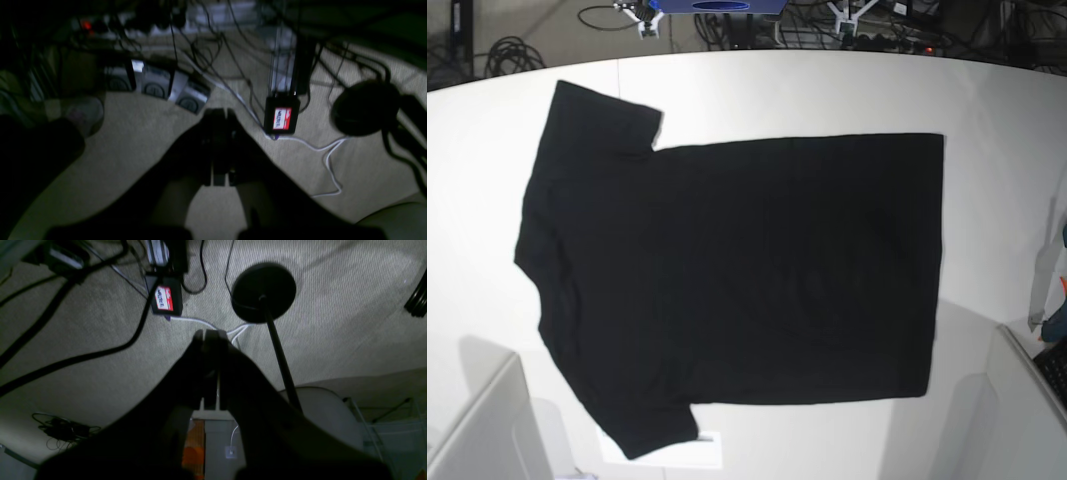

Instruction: Fold the T-shirt properly

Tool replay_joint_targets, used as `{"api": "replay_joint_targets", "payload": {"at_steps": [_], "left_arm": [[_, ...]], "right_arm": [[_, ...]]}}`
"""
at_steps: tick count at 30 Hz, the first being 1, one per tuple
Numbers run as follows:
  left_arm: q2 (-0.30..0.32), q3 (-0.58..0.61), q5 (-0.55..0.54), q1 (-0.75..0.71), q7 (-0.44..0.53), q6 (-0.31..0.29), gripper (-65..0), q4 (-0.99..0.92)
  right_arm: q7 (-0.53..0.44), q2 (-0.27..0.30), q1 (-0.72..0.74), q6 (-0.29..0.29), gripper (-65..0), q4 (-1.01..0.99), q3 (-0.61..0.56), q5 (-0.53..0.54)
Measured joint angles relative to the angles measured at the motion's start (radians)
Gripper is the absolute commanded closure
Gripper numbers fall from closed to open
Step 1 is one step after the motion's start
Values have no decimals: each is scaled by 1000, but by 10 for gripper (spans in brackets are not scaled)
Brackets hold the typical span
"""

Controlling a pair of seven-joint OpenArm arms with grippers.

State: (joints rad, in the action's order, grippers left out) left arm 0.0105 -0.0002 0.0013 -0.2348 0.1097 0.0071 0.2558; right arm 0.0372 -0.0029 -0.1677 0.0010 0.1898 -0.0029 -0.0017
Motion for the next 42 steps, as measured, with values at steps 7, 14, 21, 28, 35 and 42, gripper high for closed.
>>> {"api": "replay_joint_targets", "payload": {"at_steps": [7,14,21,28,35,42], "left_arm": [[-5,0,0,-15,3,-3,0,-2],[13,11,12,-108,-48,-16,0,56],[75,10,0,-309,-53,0,0,355],[121,3,0,-672,-68,-86,0,795],[220,-3,-3,-924,-49,-85,0,1356],[233,-121,-3,-1034,-61,-85,0,1675]], "right_arm": [[1,0,-2,0,0,-2,0,0],[87,6,-71,151,0,74,12,2],[158,21,-256,175,0,369,164,1],[203,8,-550,173,0,819,284,0],[253,-86,-697,182,0,1286,432,1],[272,-116,-680,182,0,1625,531,8]]}}
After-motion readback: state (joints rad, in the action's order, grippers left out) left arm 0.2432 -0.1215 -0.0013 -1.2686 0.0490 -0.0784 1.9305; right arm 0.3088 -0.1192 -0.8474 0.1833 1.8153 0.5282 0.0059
